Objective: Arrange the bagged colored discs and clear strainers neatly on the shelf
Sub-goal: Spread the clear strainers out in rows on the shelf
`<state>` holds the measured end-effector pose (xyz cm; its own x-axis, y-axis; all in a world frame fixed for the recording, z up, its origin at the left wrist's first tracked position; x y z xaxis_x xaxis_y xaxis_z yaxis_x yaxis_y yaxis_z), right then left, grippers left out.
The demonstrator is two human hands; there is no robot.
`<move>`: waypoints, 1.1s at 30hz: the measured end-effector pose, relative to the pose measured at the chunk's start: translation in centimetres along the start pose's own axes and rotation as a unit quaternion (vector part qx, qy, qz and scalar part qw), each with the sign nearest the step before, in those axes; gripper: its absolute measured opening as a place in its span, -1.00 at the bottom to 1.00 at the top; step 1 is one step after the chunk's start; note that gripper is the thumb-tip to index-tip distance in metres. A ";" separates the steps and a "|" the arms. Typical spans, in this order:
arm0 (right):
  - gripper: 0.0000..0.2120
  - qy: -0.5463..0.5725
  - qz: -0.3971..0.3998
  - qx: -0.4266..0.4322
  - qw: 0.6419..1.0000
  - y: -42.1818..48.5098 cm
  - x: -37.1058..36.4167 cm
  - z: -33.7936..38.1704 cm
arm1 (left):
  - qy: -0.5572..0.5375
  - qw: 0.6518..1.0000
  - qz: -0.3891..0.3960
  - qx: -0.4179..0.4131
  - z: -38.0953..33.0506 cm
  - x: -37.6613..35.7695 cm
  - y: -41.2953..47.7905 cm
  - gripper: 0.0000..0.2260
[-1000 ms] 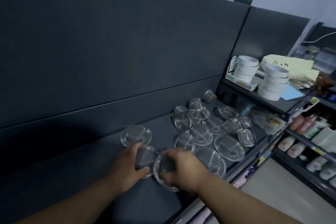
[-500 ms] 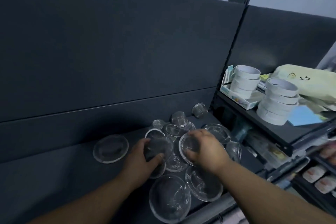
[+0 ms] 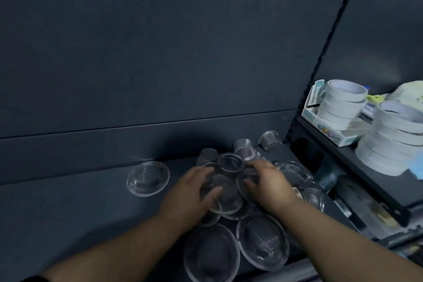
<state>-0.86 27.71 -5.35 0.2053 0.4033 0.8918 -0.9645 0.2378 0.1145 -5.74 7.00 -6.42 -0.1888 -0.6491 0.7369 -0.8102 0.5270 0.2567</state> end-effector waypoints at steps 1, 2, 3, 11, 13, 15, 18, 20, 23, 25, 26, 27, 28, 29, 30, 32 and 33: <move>-0.56 -0.003 -0.004 0.002 1.000 0.1 0.0 0.1 | 0.005 0.999 -0.044 -0.001 1.1 1.1 -0.2 -0.57; -0.57 -0.008 -0.010 0.003 1.000 0.2 -0.1 0.3 | 0.023 0.996 -0.090 0.005 2.5 2.3 -0.1 -0.60; -0.58 -0.012 -0.016 0.002 1.000 0.2 -0.2 0.5 | 0.052 0.991 -0.124 0.024 4.4 3.3 0.0 -0.59; -0.67 -0.026 -0.055 0.002 0.998 -1.4 -0.6 3.3 | 0.120 0.968 0.079 0.207 13.8 4.5 0.9 -0.41; -0.67 -0.021 -0.070 0.000 0.997 -2.1 -0.5 4.0 | 0.122 0.968 0.072 0.208 13.4 4.5 1.0 -0.44; -0.69 -0.015 -0.087 0.000 0.996 -3.0 -0.3 4.5 | 0.124 0.969 0.045 0.208 12.6 4.7 1.0 -0.46; -0.71 -0.009 -0.117 -0.004 0.993 -4.3 0.9 4.5 | 0.063 0.981 -0.054 0.173 9.8 5.7 1.3 -0.46; -0.71 -0.012 -0.137 -0.017 0.990 -5.0 2.0 4.0 | 0.020 0.991 -0.086 0.105 6.6 5.8 1.9 -0.46; -0.73 0.005 -0.184 -0.052 0.981 -6.2 4.1 1.9 | 0.002 1.000 -0.031 0.003 1.0 3.9 2.6 -0.44; -0.74 0.012 -0.203 -0.090 0.975 -7.1 5.5 0.1 | 0.017 0.999 0.017 -0.032 -2.2 1.8 2.9 -0.43; -0.74 0.014 -0.205 -0.106 0.973 -7.6 6.1 -1.0 | 0.036 0.998 0.031 -0.044 -3.3 0.8 3.1 -0.42; -0.73 0.016 -0.202 -0.120 0.972 -8.2 6.5 -2.1 | 0.065 0.996 0.044 -0.047 -4.1 -0.1 3.4 -0.41; -0.73 0.019 -0.195 -0.130 0.972 -8.7 6.8 -3.1 | 0.096 0.993 0.059 -0.042 -4.6 -1.0 3.7 -0.41; -0.72 0.023 -0.184 -0.136 0.973 -9.2 6.9 -4.1 | 0.125 0.989 0.072 -0.031 -4.9 -1.8 4.0 -0.42; -0.71 0.027 -0.170 -0.141 0.975 -9.6 6.9 -5.1 | 0.148 0.985 0.082 -0.017 -4.8 -2.4 4.3 -0.44; -0.68 0.033 -0.137 -0.142 0.980 -10.1 6.7 -6.8 | 0.160 0.983 0.086 0.012 -4.7 -3.4 4.8 -0.47; -0.66 0.038 -0.124 -0.137 0.982 -10.3 6.6 -7.4 | 0.154 0.985 0.081 0.022 -4.8 -3.8 5.0 -0.49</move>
<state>11.67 34.50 -3.88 0.4502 0.3651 0.8149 -0.8048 0.5612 0.1932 -6.44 14.71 -4.95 -0.1468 -0.3581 0.9221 -0.8081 0.5810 0.0970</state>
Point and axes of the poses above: each hand's wrist, its own y-axis towards the middle knuckle, its own x-axis out of the back of the hand, z = x × y, the point moved 3 cm from there along y, towards the middle knuckle, and after that the axes turned 4 degrees about x, right-handed, at the moved point
